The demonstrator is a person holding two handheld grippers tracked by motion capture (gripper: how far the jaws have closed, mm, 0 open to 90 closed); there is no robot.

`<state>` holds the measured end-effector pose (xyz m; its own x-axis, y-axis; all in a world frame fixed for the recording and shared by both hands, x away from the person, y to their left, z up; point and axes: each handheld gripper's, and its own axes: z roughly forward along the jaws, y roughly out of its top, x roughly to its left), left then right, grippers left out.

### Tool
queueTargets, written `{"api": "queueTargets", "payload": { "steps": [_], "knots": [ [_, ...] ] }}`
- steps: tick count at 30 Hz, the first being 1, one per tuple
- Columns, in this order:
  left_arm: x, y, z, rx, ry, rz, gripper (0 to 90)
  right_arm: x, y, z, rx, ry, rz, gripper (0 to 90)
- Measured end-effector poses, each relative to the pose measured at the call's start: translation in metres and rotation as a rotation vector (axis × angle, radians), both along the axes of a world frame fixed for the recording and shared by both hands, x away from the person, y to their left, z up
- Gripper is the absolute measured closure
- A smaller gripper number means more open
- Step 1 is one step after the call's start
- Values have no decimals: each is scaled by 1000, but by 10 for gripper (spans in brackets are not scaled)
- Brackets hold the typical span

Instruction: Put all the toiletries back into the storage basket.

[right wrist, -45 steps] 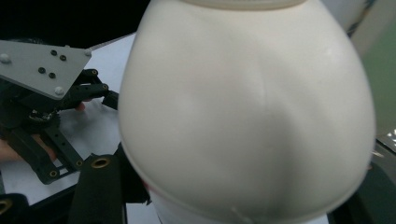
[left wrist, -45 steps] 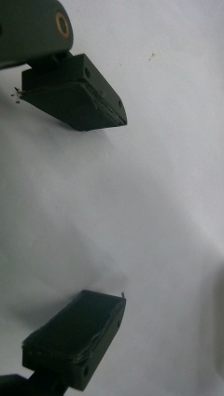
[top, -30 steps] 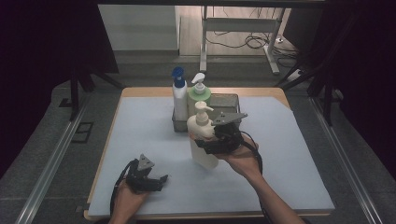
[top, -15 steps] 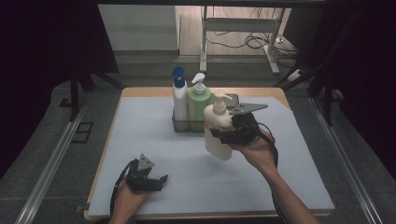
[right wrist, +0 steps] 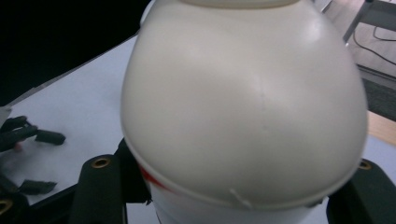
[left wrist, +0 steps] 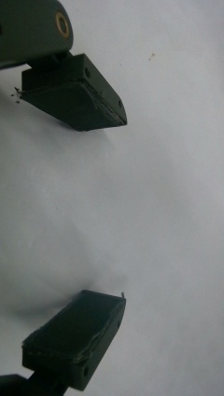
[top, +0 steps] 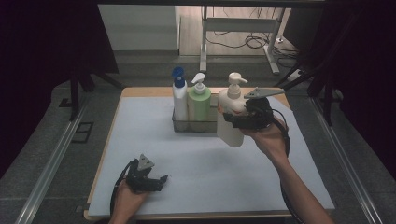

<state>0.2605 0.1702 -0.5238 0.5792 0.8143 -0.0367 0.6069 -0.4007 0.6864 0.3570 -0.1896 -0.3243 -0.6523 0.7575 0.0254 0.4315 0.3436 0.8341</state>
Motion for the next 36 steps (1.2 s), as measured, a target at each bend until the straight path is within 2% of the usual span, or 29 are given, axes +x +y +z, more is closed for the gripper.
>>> {"api": "queueTargets", "payload": {
  "steps": [7,13,16,36],
  "knots": [
    [0,0,0,2,0,-1,121,17,-7,3,12,-16,-39,371],
    [0,0,0,3,-1,0,121,35,-9,-1,14,-18,-81,371],
    [0,0,0,3,-1,0,121,40,-9,-2,12,-21,-85,371],
    [0,0,0,3,-1,0,121,81,2,-10,31,-26,-161,372]
  ]
}}
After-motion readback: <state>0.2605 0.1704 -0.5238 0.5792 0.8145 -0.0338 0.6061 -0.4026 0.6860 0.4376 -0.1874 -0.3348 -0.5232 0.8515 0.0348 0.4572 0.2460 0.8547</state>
